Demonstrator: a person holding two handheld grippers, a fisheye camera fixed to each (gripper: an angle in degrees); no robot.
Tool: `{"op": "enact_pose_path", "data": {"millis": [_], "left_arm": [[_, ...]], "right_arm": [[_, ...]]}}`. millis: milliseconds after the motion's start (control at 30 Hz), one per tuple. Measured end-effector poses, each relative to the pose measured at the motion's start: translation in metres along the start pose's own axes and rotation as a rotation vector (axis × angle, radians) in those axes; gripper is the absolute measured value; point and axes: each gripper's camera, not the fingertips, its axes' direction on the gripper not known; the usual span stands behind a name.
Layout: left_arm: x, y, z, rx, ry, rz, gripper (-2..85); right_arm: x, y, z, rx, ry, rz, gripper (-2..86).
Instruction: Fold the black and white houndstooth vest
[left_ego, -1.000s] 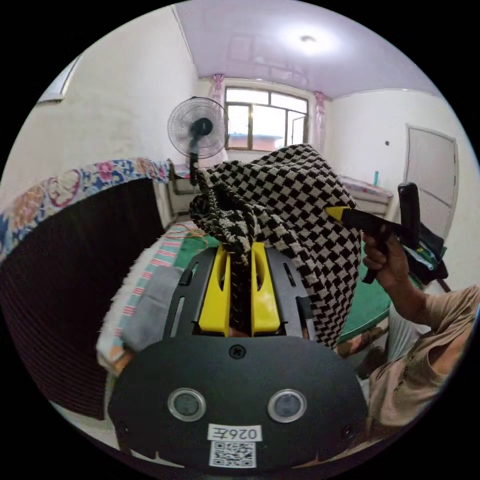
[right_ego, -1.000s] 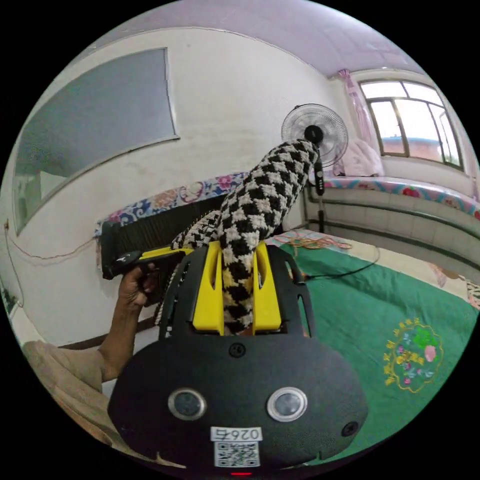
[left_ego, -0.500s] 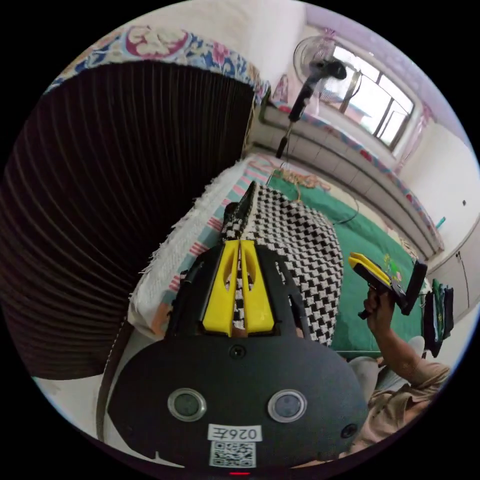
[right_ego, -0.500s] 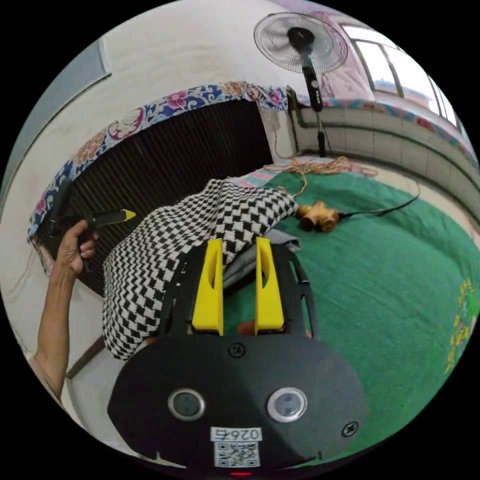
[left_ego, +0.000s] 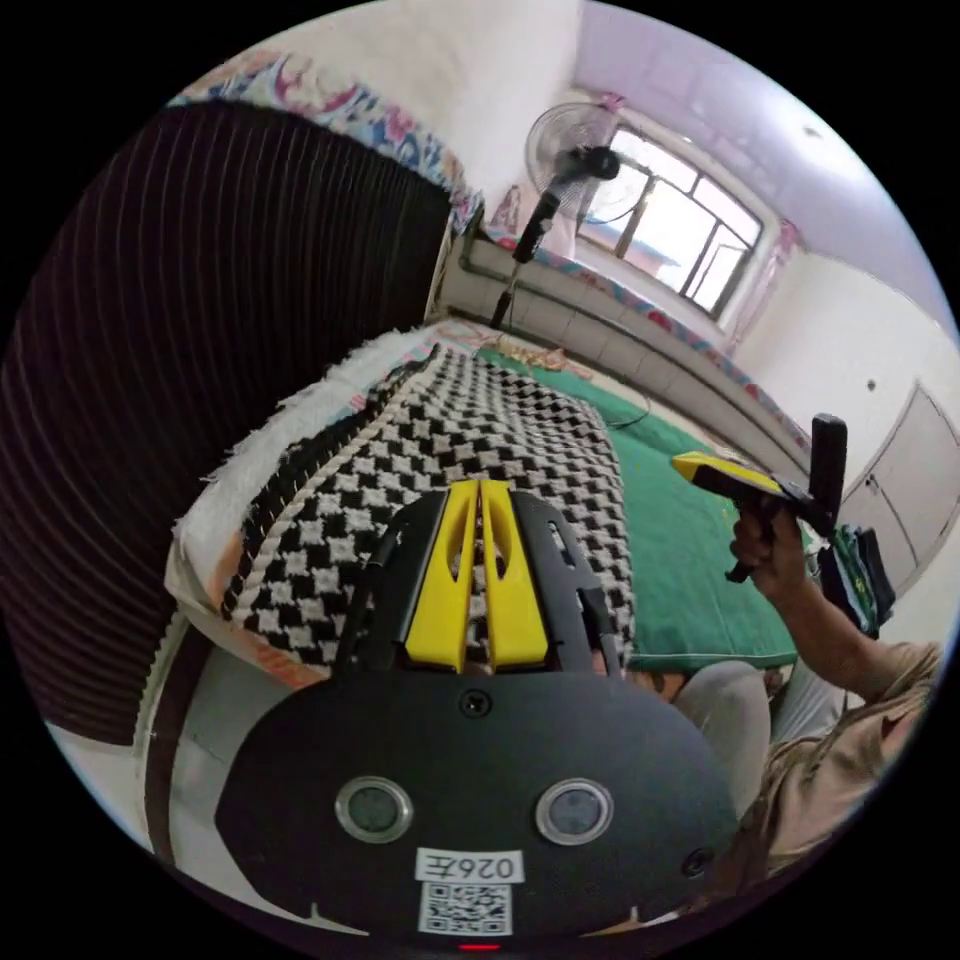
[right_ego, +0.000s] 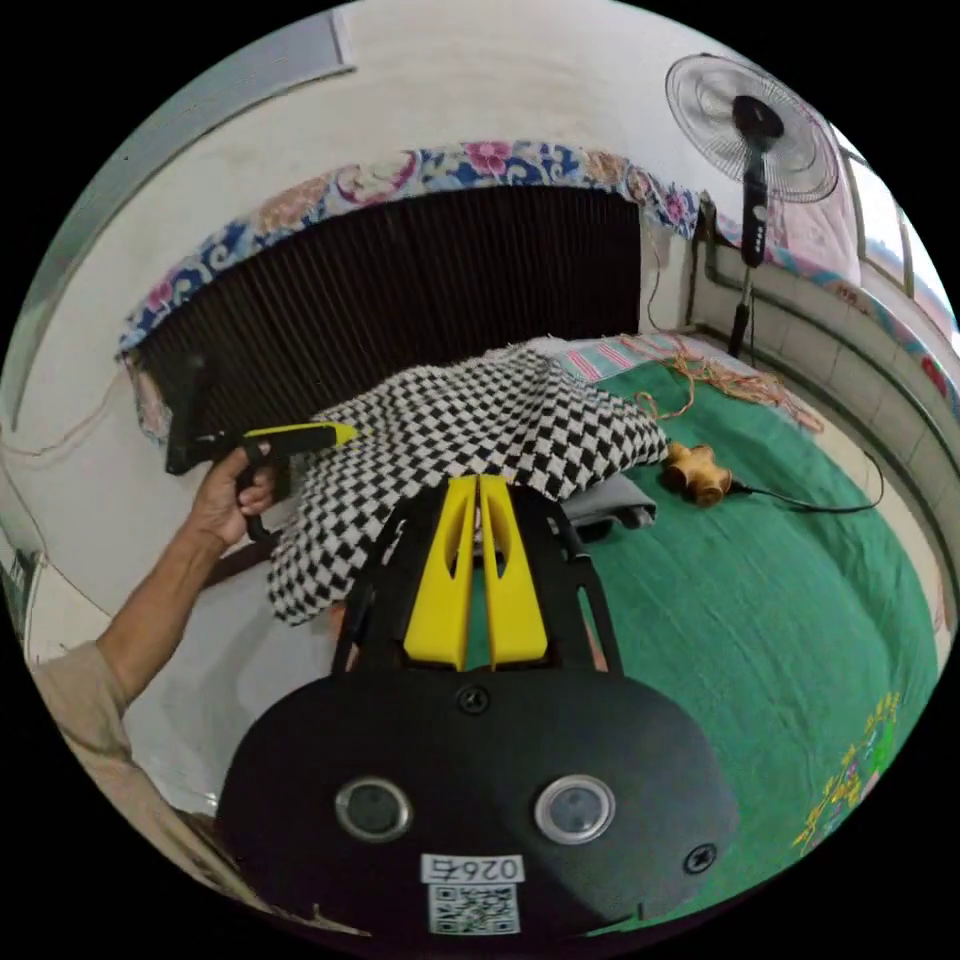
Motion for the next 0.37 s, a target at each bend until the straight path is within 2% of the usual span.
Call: {"op": "enact_pose_path", "data": {"millis": [100,167,300,367], "left_arm": [[0.086,0.037,-0.040,0.191,-0.010,0.156,-1.0],[0.156,0.059,-0.053,0.322,0.067,0.254,-1.0],[0.266,0.057,-0.031,0.256,0.300,0.387,-1.0],[0.347,0.049,-0.005,0.195,0.479,0.467,-1.0]], "right_arm": [[-0.005,0.063,-0.126,0.190,0.105,-0.071,-0.9],[-0.007,0.111,-0.189,0.236,0.223,-0.122,-0.9],[0.007,0.204,-0.316,0.119,0.468,-0.036,-0.9],[0.011,0.234,-0.379,0.113,0.514,0.026,-0.9]]}}
